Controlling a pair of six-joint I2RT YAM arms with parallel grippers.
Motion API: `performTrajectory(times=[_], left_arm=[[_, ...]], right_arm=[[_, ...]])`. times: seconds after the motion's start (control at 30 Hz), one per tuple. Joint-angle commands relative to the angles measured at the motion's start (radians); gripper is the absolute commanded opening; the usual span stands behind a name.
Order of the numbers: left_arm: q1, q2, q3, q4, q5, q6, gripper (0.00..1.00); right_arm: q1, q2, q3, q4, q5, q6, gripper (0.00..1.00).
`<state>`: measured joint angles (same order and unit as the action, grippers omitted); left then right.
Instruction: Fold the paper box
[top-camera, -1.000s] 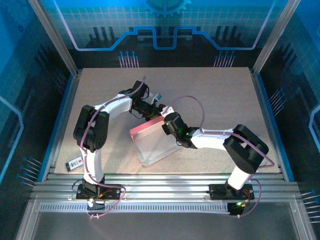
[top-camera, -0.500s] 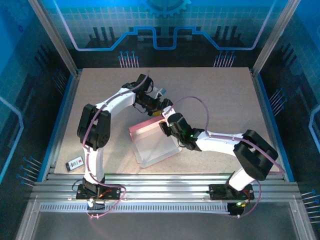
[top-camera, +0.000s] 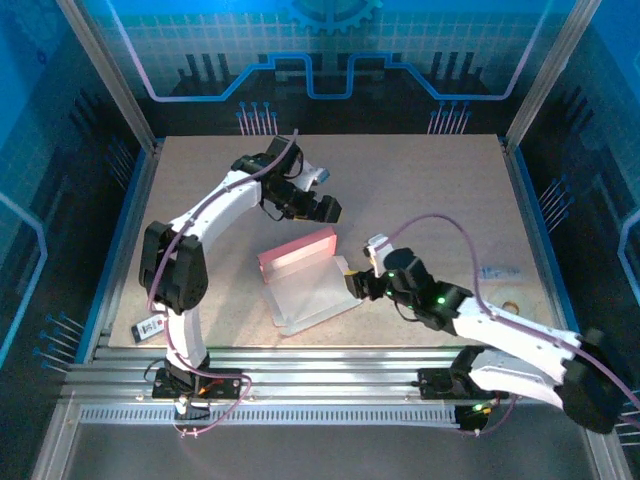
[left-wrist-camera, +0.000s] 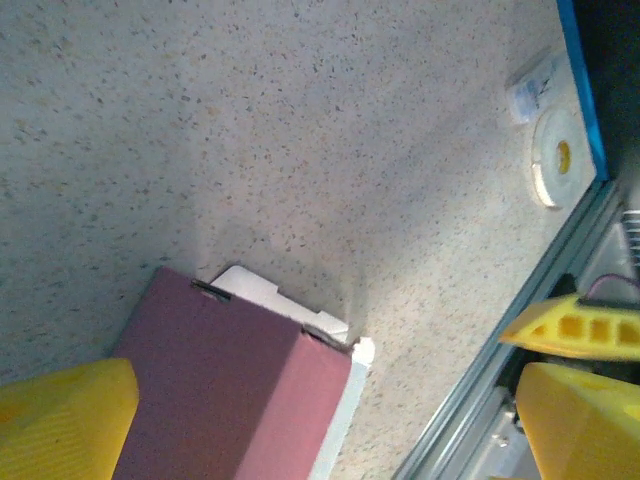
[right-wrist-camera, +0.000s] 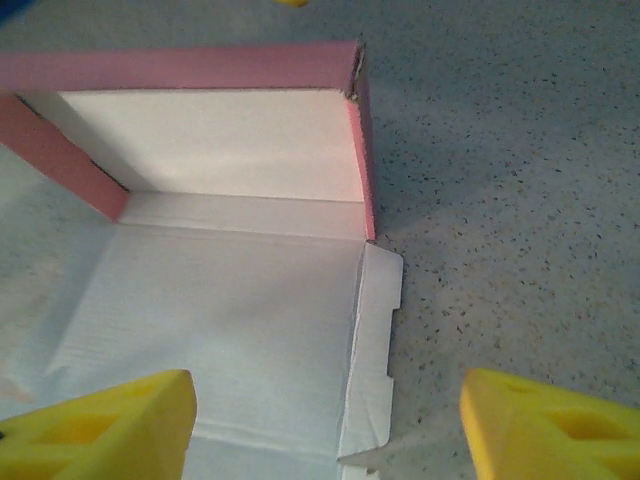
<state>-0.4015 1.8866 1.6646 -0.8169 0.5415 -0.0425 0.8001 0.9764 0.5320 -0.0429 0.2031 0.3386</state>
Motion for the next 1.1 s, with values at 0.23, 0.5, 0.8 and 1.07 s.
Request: performTrajectory(times=[0.23,0.5,0.8,1.07], left_arm=[[-0.108,0.038,0.085,-0.172,-0.245,0.202,0.93],[-0.16,0.138,0.167,-0.218,-0.353,0.237,0.88],[-0.193,0.211,0.207,-0.219,-0.397,0.231,0.8],[-0.205,0.244,0.216,-0.212,-0.427,0.236,0.69]], right_arm=[[-0.104,-0.3,-0.071,-0.266,-0.261,0.135,0.93],[-0.115,-0.374,-0.111,-0.298,-0.264,0.158,0.93],[-0.128,-0.384,-0.134,-0.299,-0.272,0.166,0.92],[-0.138,-0.386,-0.143,-0.297,-0.278,0.169,0.92]])
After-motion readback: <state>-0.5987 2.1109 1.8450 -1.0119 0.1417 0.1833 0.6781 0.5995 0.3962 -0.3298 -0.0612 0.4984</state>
